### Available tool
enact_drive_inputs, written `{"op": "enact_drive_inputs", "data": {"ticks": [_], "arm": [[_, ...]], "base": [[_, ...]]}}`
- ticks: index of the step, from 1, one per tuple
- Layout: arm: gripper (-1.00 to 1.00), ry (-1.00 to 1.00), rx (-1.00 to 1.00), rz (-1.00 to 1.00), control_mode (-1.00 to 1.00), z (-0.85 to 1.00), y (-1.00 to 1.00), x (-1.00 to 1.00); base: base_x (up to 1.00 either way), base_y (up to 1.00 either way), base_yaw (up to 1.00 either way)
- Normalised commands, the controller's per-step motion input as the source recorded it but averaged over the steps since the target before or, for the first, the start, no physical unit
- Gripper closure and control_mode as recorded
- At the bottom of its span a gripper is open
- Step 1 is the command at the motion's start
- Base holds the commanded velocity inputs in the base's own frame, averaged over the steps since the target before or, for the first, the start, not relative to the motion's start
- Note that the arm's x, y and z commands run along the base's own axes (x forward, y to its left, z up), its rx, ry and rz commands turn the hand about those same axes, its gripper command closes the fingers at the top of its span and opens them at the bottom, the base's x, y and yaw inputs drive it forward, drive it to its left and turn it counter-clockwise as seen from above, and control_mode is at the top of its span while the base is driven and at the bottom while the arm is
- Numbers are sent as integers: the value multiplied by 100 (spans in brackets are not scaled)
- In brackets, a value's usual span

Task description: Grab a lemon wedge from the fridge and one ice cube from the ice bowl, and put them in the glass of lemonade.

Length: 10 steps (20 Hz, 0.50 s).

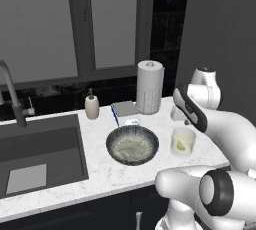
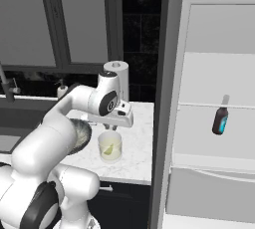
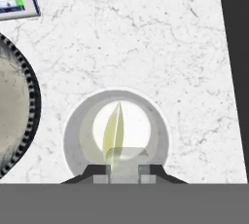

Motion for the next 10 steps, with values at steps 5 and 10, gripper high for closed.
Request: {"op": "enact_drive_inputs", "data": {"ticks": [5, 10], "arm": [[100, -5, 0, -9, -100, 0, 0, 9], [100, -2, 0, -5, -100, -6, 0, 3]], "base": [[0, 0, 0], [0, 0, 0]]}}
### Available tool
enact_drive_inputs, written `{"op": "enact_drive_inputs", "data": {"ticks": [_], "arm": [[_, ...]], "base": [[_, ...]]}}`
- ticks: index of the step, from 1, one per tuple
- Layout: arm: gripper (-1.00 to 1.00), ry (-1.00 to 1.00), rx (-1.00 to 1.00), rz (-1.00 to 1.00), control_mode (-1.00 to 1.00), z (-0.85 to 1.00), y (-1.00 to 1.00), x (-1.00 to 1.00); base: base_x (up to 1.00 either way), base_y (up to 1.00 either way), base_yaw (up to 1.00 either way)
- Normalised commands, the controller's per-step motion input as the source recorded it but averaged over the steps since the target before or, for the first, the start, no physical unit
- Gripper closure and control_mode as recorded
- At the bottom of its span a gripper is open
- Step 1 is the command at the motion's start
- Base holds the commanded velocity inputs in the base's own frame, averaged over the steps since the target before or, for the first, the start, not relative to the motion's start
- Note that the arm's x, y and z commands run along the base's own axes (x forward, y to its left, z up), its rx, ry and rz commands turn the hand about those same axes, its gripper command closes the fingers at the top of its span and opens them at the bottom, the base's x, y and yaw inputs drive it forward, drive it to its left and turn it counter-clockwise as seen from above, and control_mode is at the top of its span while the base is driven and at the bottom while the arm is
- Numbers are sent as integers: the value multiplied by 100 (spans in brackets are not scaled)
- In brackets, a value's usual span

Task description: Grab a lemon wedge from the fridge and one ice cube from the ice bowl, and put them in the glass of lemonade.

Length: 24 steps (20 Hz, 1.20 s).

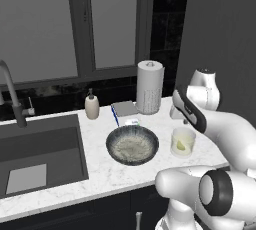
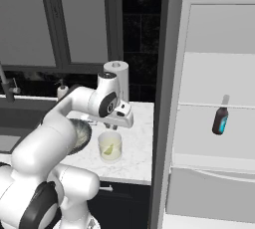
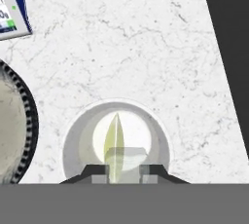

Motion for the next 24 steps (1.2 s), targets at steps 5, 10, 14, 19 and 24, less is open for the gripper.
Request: {"op": "enact_drive_inputs", "data": {"ticks": [5, 10, 14, 19, 24], "arm": [[100, -3, 0, -3, -100, -22, 0, -3], [100, -14, 0, -5, -100, -17, 0, -15], [100, -11, -3, -1, -100, -3, 1, -6], [100, 0, -14, -1, -100, 0, 7, 0], [100, 0, -12, 0, -100, 0, 4, 0]], "base": [[0, 0, 0], [0, 0, 0], [0, 0, 0], [0, 0, 0], [0, 0, 0]]}}
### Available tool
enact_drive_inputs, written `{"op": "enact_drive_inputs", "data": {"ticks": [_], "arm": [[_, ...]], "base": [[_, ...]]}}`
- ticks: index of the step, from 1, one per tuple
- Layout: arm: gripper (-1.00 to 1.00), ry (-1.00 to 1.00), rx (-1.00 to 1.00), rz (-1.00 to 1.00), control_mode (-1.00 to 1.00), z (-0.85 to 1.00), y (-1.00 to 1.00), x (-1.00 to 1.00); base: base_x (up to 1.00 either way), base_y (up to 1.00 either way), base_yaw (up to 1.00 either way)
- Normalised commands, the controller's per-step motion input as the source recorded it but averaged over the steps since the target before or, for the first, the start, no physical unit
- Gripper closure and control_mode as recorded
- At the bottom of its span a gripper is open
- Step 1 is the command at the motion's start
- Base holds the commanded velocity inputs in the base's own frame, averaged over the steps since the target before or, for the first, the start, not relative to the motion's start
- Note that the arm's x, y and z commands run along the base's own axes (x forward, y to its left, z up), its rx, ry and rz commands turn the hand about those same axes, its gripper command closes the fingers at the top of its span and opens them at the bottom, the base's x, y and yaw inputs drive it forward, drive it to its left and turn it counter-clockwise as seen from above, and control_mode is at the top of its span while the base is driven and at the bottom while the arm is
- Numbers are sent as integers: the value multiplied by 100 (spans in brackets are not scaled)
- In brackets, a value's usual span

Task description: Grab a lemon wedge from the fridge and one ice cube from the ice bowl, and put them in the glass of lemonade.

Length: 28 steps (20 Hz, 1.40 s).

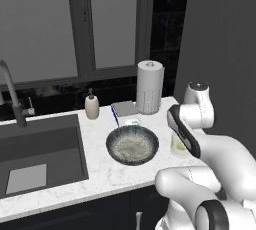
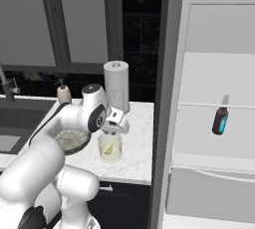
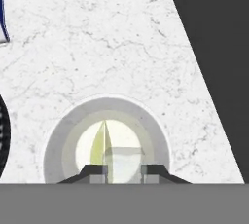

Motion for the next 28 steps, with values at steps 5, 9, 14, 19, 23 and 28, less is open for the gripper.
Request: {"op": "enact_drive_inputs", "data": {"ticks": [5, 9, 14, 19, 23, 28], "arm": [[100, 0, -6, 0, -100, 0, 30, 0], [100, 0, 0, 0, -100, -5, 0, 0], [-100, 0, 0, 0, -100, -4, 0, 0], [-100, 0, 0, 0, -100, 0, 0, 0], [-100, 0, 0, 0, -100, 0, 0, 0], [-100, 0, 0, 0, -100, 0, 0, 0]], "base": [[0, 0, 0], [0, 0, 0], [0, 0, 0], [0, 0, 0], [0, 0, 0], [0, 0, 0]]}}
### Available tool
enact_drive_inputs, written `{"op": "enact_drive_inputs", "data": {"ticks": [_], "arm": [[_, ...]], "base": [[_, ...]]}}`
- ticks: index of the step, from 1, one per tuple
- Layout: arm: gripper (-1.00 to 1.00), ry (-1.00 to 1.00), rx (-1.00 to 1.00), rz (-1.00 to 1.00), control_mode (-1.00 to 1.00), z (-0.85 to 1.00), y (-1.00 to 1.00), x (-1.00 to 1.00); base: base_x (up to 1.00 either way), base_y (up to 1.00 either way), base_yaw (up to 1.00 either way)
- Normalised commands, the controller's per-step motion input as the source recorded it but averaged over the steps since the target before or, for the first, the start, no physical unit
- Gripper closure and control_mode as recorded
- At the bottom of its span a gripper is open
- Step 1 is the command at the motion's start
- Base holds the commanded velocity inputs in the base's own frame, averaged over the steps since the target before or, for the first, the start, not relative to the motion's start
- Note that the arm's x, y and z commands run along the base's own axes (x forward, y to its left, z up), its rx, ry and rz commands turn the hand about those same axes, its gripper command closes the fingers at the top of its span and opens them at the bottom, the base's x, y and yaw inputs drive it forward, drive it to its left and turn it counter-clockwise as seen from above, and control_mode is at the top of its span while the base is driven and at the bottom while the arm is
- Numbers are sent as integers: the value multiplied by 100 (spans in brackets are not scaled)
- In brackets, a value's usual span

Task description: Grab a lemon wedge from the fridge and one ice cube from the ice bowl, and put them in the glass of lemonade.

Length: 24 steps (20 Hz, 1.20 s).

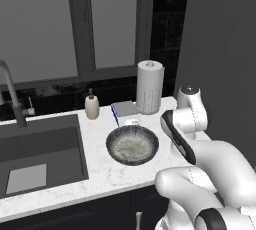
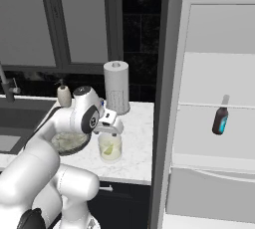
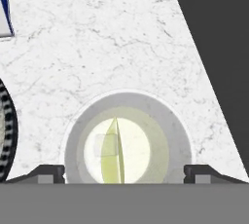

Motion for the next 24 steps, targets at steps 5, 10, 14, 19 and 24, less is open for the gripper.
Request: {"op": "enact_drive_inputs", "data": {"ticks": [5, 10, 14, 19, 24], "arm": [[-100, 0, 2, 0, -100, 19, 0, -2], [-100, 0, 5, 1, -100, 28, 0, -7], [-100, 0, 4, 0, -100, 26, 0, -3], [-100, 0, 3, 0, -100, 28, 3, -27], [-100, -1, 6, 4, -100, 35, 16, -73]], "base": [[0, 0, 0], [0, 0, 0], [0, 0, 0], [0, 0, 0], [0, 0, 0]]}}
